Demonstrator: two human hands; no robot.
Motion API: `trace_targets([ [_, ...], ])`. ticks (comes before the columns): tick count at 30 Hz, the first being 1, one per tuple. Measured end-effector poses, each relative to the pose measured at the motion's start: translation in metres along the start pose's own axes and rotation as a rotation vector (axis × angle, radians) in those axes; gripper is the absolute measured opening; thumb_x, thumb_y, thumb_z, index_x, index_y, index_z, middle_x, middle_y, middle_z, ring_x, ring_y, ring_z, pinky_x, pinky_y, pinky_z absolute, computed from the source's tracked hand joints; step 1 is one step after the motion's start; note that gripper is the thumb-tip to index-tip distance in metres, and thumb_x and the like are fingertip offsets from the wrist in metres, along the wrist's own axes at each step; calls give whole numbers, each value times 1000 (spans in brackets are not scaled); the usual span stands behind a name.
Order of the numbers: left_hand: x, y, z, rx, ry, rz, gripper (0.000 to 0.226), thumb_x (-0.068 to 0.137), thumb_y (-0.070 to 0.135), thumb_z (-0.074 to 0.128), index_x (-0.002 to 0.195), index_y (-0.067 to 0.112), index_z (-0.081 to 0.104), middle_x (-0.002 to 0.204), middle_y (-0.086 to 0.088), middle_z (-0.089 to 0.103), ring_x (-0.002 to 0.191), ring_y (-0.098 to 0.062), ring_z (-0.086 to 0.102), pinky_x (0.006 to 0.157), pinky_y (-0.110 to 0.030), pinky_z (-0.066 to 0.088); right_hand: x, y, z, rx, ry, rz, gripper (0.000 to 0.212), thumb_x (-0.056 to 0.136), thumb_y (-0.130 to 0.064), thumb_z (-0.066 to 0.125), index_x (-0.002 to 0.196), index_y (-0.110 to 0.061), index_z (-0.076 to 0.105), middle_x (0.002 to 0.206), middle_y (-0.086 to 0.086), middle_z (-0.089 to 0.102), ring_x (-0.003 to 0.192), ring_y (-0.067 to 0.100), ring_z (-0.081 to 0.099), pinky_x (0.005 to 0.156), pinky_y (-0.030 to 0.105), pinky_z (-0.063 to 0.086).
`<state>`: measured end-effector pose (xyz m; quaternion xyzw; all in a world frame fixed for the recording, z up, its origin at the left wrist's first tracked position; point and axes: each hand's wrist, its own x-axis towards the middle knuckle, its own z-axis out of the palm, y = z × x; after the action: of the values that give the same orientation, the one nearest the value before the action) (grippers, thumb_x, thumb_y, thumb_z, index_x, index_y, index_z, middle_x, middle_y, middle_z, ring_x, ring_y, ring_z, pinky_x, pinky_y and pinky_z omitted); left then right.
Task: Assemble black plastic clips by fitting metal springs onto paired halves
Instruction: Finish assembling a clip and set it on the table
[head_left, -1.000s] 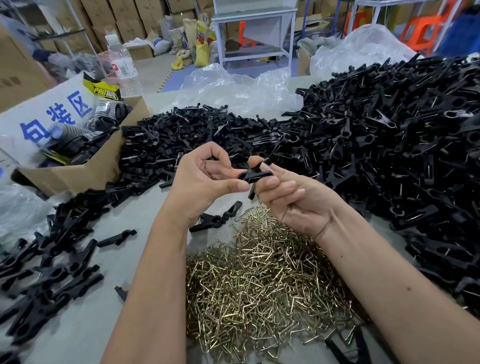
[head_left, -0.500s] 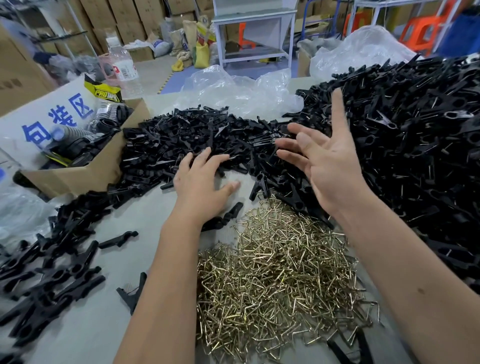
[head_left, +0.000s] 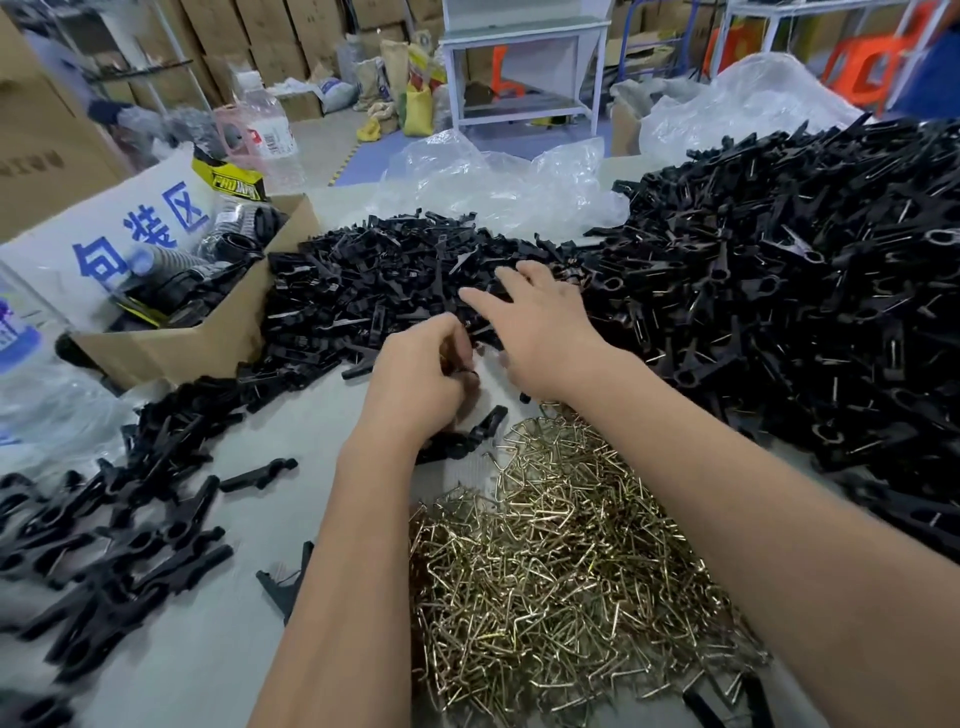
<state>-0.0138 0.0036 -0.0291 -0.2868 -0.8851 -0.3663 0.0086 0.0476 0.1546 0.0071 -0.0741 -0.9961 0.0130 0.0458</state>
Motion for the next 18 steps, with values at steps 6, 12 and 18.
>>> trace_targets([
  [6,0,-7,-9,-43,156,-50,33,77,0,73,76,30,61,71,11,66,68,-6,63,64,-30,54,24,-11,9,-76,-98,-42,58,99,-23,58,154,-29,40,157,14,34,148,35,32,125,60,6],
  [12,0,-3,-12,-131,299,-132,25,84,9,81,93,28,67,91,10,69,71,-3,64,65,-13,49,-1,-16,1,116,7,-199,31,97,-16,66,124,-30,74,124,4,58,120,28,53,99,35,44],
  [18,1,1,-15,-199,295,-159,14,94,17,74,106,22,78,90,13,71,70,8,63,60,0,42,-41,-4,-6,543,286,-131,20,87,-25,83,107,-29,83,114,-5,71,107,9,56,96,21,44],
])
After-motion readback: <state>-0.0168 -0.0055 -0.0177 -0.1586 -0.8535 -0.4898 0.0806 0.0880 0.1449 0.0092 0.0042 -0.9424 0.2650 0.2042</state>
